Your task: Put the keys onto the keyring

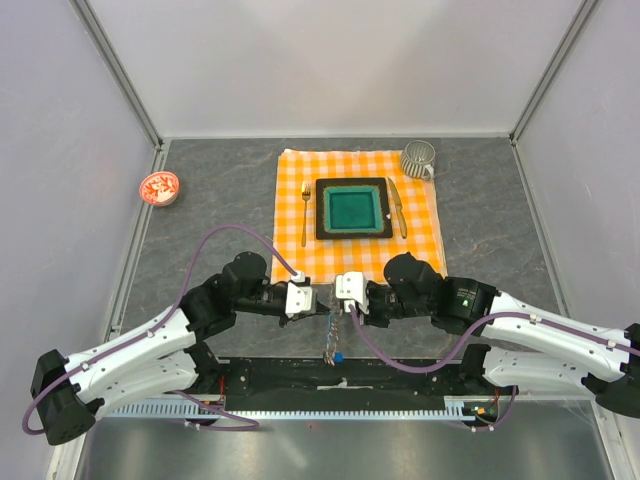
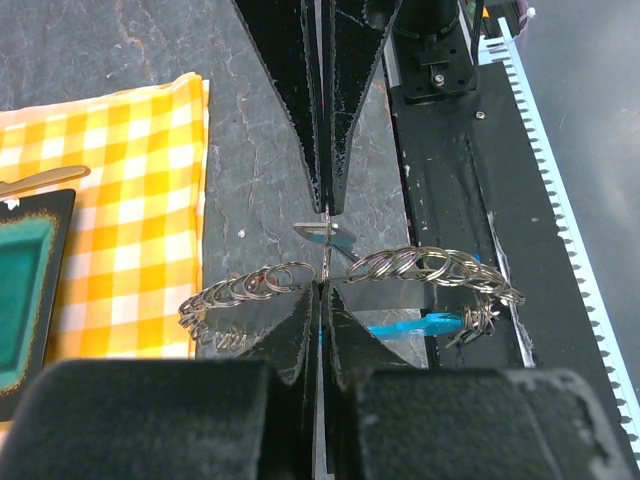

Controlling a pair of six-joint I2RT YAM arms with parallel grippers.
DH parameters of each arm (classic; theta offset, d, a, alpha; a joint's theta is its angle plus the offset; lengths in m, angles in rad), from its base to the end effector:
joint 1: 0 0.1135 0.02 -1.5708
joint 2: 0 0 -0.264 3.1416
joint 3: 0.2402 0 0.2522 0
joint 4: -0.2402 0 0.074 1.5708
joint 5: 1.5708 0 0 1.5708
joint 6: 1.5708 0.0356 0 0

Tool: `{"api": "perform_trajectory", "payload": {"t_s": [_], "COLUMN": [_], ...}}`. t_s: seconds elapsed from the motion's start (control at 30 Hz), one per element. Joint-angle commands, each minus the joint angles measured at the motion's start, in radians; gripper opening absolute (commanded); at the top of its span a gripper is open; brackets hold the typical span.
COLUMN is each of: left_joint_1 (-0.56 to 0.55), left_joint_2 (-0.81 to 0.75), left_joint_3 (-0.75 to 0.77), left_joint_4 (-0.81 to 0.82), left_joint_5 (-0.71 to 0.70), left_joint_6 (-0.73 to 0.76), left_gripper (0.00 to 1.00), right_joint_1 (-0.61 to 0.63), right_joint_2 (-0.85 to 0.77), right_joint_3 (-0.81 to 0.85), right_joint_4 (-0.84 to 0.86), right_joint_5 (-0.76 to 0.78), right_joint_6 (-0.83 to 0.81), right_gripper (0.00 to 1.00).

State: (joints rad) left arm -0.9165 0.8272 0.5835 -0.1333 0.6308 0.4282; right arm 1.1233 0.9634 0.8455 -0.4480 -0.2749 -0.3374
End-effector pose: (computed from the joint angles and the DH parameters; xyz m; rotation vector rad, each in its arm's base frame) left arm 0.0984 -0.1628 0.2691 1.5436 1.2489 -0.9322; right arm 0.0826 0.1944 0.3030 -1.5934 1.5285 0.7446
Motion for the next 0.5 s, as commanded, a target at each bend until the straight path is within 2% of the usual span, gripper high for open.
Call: {"api": "perform_trajectory", "payload": {"t_s": [0.0, 0.47], "left_joint_1": [-0.005, -0.005], "left_joint_2": [-0.019, -0.049], "left_joint_3": [0.044, 0.032], "left_joint_4": [0.081, 0.095], "left_joint_5": [0.012, -0.031], "left_joint_6": [0.012, 0.007], "left_gripper": [0.02, 0.02], "right_joint_1": [0.009, 0.01], "right_joint_2": [-0.002, 0.005], "right_joint_3": [0.009, 0.001], "right_joint_4": [0.074, 0.063], "right_joint_5": [-0.023, 0.06], "right_joint_6": [-0.008, 0.017], "right_gripper": [0.0, 0.0]}}
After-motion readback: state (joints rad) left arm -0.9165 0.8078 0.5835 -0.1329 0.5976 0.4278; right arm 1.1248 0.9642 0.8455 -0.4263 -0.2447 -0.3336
